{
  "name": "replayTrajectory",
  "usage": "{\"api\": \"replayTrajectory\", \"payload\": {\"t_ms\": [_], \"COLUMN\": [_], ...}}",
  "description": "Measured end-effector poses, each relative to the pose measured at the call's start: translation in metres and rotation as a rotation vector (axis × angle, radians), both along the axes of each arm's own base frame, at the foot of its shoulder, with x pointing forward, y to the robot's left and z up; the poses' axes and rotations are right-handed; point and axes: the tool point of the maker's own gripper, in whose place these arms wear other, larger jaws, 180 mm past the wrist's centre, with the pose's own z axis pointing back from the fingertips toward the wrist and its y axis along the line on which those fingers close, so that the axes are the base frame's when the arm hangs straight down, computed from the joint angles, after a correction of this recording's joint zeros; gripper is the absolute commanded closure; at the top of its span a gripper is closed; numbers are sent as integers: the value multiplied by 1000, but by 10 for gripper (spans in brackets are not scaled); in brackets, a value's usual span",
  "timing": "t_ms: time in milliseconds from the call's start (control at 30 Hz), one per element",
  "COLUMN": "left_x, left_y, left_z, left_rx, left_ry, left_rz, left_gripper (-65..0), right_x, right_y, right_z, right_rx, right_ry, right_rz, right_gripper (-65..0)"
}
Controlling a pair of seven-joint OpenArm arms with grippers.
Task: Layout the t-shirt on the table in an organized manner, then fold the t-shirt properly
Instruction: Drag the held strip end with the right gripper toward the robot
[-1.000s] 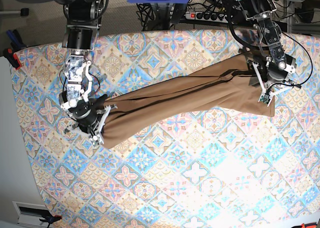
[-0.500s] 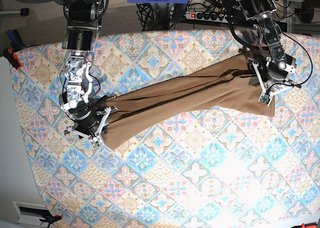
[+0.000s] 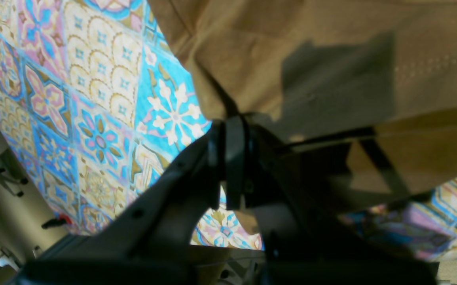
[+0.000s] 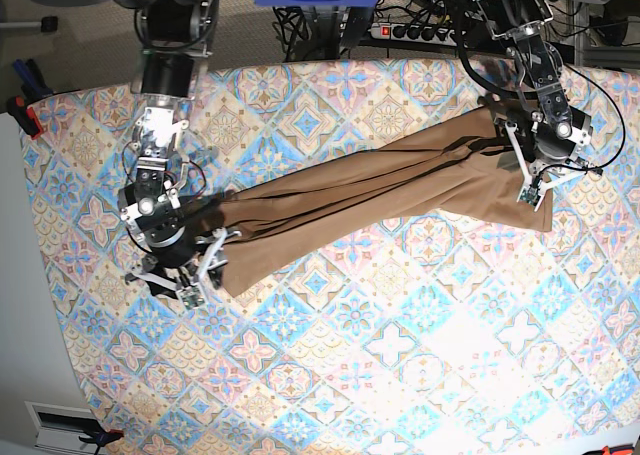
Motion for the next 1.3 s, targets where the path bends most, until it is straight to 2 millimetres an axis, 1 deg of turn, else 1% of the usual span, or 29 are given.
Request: {"api": "replayTrajectory", "payload": {"t_ms": [100, 167, 233, 333, 367, 433, 533, 667, 767, 833, 900, 933, 1067, 1200, 1300], "left_x": [0, 0, 0, 0, 0, 0, 1, 3, 2, 3, 2, 2, 2, 2, 1], "left_y": [0, 0, 0, 0, 0, 0, -3, -6, -6, -6, -6, -6, -6, -6, -6], "left_z": [0, 0, 0, 0, 0, 0, -2, -2, -2, -2, -2, -2, -2, -2, -2], "left_rx": [1, 1, 1, 1, 1, 0, 7, 0, 3, 3, 3, 3, 3, 4, 5], "left_ry": [2, 0, 1, 2, 2, 1, 10, 8, 9, 8, 9, 9, 9, 13, 15], "left_rz": [0, 0, 0, 1, 1, 0, -16, -25, -24, -24, -24, -24, -24, -22, -21], "left_gripper": [0, 0, 0, 0, 0, 0, 0, 0, 0, 0, 0, 0, 0, 0, 0], "right_x": [4, 5, -2, -23, -27, -30, -34, -39, -41, -43, -49, -51, -48, -52, -52], "right_y": [18, 25, 28, 35, 36, 43, 45, 36, 34, 38, 39, 39, 43, 43, 43], "right_z": [25, 28, 19, -8, -13, -14, -14, -19, -21, -30, -47, -52, -58, -69, -69], "right_rx": [22, 27, 35, 29, 41, 108, 186, 215, 222, 249, 249, 250, 284, 290, 291], "right_ry": [-75, -84, -63, 16, 30, 29, 25, 39, 44, 63, 117, 130, 110, 139, 138], "right_rz": [29, 36, 39, 59, 60, 66, 63, 29, 22, 27, 23, 23, 29, 22, 22], "right_gripper": [-318, -317, -317, -317, -317, -317, -317, -317, -317, -317, -317, -317, -317, -317, -317]}}
